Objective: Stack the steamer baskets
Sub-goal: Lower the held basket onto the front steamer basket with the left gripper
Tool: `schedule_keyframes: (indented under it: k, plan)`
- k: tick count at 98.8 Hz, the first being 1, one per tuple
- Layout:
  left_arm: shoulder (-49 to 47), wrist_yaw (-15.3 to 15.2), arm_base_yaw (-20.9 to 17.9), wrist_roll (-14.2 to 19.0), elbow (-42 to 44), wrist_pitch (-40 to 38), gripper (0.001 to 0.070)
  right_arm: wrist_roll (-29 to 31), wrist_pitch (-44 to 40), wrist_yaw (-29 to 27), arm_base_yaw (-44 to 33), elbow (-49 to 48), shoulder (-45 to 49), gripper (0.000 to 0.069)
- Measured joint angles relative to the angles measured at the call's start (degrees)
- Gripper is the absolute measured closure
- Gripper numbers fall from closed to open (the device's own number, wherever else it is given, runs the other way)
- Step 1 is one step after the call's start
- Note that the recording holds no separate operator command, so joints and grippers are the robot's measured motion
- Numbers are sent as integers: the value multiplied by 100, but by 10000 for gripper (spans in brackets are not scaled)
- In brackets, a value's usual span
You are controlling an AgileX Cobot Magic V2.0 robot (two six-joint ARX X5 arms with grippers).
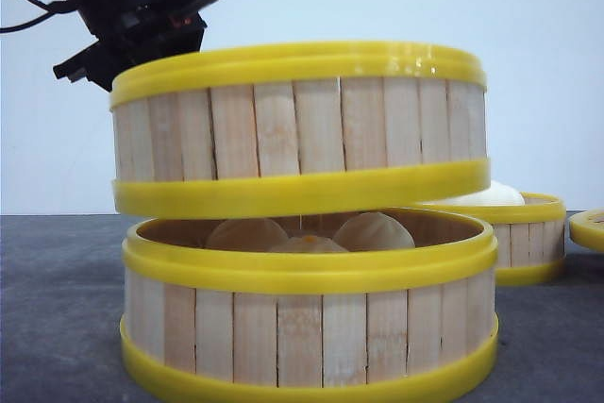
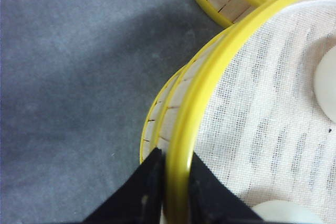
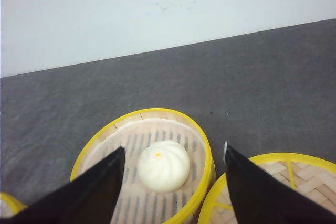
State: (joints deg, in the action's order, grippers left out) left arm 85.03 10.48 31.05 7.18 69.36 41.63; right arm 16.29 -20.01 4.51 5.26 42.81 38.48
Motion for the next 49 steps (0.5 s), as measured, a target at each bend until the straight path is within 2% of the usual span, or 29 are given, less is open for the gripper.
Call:
schedule_keyframes:
  k: [49]
  plan:
    - [214, 15, 11, 0, 0, -101, 679, -2, 7, 0, 42, 0, 57, 323]
